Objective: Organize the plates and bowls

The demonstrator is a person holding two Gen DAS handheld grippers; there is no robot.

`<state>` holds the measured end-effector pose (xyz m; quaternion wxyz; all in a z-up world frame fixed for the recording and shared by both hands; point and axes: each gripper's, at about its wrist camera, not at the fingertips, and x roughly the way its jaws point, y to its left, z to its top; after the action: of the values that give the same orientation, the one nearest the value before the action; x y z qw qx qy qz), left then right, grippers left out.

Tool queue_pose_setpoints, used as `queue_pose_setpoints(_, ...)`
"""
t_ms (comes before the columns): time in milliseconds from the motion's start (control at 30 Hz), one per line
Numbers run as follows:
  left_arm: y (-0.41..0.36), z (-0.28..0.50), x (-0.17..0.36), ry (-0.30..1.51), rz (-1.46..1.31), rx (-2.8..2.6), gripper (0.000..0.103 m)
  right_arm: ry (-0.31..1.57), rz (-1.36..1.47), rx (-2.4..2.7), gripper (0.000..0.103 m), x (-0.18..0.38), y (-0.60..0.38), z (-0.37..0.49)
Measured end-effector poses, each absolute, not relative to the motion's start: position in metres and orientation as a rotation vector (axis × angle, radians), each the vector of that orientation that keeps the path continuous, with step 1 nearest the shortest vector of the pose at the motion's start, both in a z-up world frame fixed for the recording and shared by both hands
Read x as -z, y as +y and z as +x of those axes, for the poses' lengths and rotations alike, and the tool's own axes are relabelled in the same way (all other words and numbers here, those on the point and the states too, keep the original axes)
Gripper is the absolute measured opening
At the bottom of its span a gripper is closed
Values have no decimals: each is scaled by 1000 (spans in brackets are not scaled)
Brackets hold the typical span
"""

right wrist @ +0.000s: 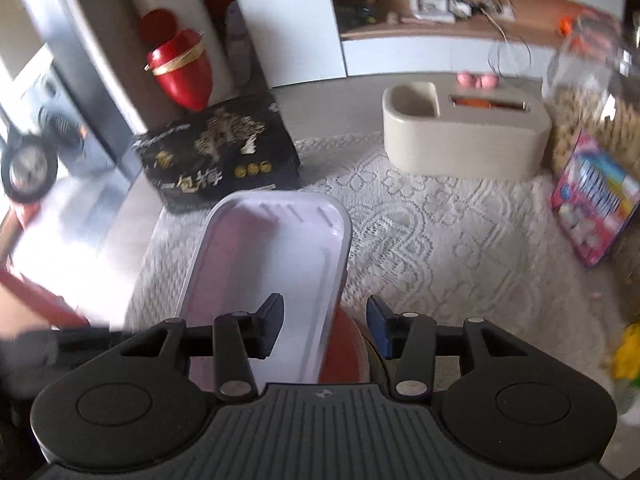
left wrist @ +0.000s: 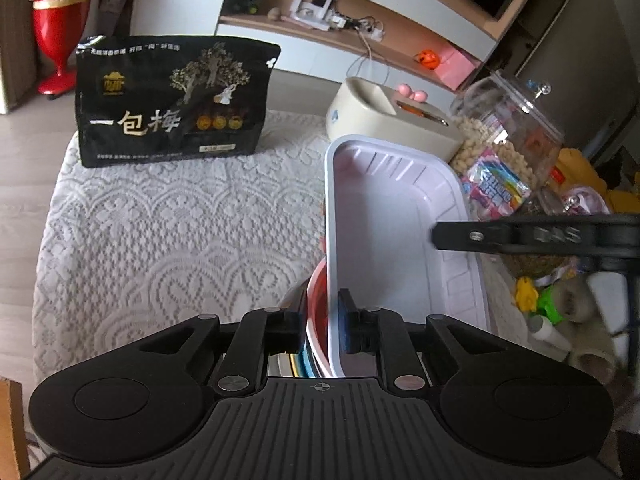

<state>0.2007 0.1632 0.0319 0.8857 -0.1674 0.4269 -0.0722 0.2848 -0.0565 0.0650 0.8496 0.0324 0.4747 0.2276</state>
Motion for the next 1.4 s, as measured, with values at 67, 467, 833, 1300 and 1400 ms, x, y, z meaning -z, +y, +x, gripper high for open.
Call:
queue_pose_setpoints(67, 162, 201, -33, 889, -338, 156, 18, 1031, 103, -493, 46, -60, -55, 285)
queue_pose_setpoints(467, 143, 192, -47, 921, -251, 203, 19, 972, 59, -558, 48, -76, -55, 256)
queue_pose_setpoints(833, 136, 180, -37, 984, -237, 238, 18, 1000, 25, -550, 46, -57, -64, 238)
queue_pose_setpoints(1300, 143, 162, -55, 928, -262, 232, 17, 948, -38, -512, 47, -68, -70, 214)
queue_pose_setpoints(1400, 143, 158, -54, 935, -264, 234, 17, 960, -51, -494, 47, -59, -69, 209)
